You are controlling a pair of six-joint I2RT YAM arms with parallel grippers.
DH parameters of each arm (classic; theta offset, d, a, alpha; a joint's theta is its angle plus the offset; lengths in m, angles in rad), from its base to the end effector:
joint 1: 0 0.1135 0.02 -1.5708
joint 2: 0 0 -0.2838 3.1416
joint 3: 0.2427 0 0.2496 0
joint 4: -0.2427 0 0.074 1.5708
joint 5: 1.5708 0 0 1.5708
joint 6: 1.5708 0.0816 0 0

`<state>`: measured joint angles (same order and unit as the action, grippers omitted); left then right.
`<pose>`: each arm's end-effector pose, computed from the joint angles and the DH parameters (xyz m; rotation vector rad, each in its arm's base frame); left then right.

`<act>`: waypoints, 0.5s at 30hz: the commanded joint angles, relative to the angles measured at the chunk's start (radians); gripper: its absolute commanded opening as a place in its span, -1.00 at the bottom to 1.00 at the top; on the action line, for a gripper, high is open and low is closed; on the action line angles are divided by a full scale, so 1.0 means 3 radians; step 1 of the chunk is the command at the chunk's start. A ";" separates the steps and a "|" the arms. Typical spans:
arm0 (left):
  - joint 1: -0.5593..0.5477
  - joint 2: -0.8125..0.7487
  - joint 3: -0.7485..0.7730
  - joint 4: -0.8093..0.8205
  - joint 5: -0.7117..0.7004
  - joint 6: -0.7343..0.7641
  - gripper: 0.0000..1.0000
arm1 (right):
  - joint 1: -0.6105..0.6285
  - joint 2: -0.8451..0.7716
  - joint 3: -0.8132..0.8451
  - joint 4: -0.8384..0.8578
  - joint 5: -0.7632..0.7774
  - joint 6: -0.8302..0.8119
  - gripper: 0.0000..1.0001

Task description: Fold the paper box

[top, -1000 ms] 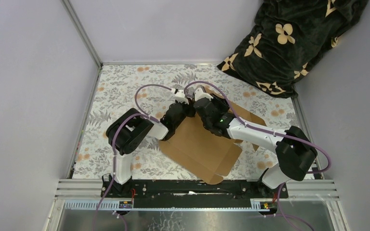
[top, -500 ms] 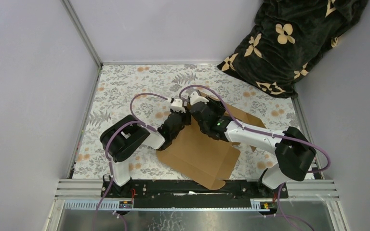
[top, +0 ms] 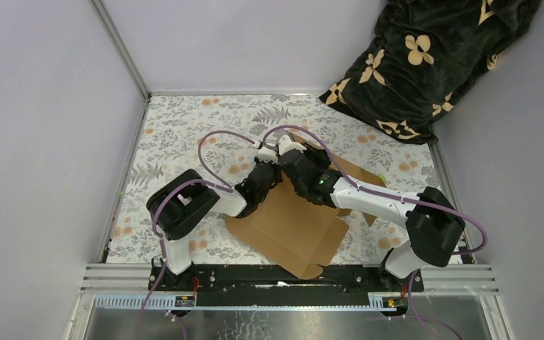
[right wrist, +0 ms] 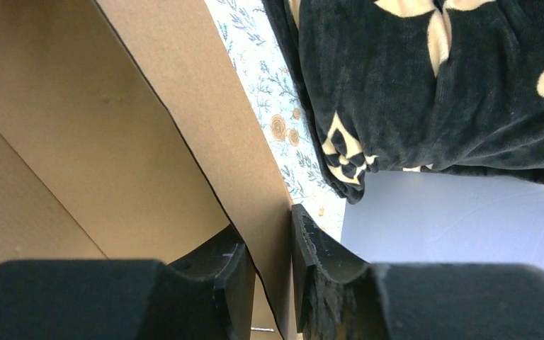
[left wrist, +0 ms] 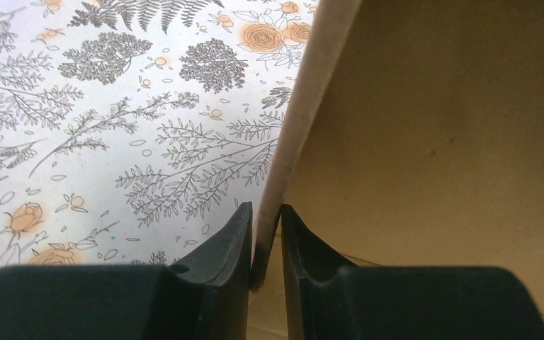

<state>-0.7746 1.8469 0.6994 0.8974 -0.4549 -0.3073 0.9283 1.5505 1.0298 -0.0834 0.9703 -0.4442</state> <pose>0.3069 -0.2502 0.1538 0.1009 1.8066 -0.3589 0.2655 0.2424 0.2605 -0.7954 1.7991 -0.7318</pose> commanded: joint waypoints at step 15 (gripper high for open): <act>0.0640 0.0337 0.1494 -0.2291 0.1712 0.0477 -0.47 | -0.0720 0.0228 0.0615 -0.0843 -0.2385 0.1096 -0.15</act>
<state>-0.6037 1.8893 1.0039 0.4713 -0.1341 -0.2043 0.7536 1.5612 1.1603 -0.2287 0.6231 -0.2733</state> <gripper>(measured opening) 0.266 0.391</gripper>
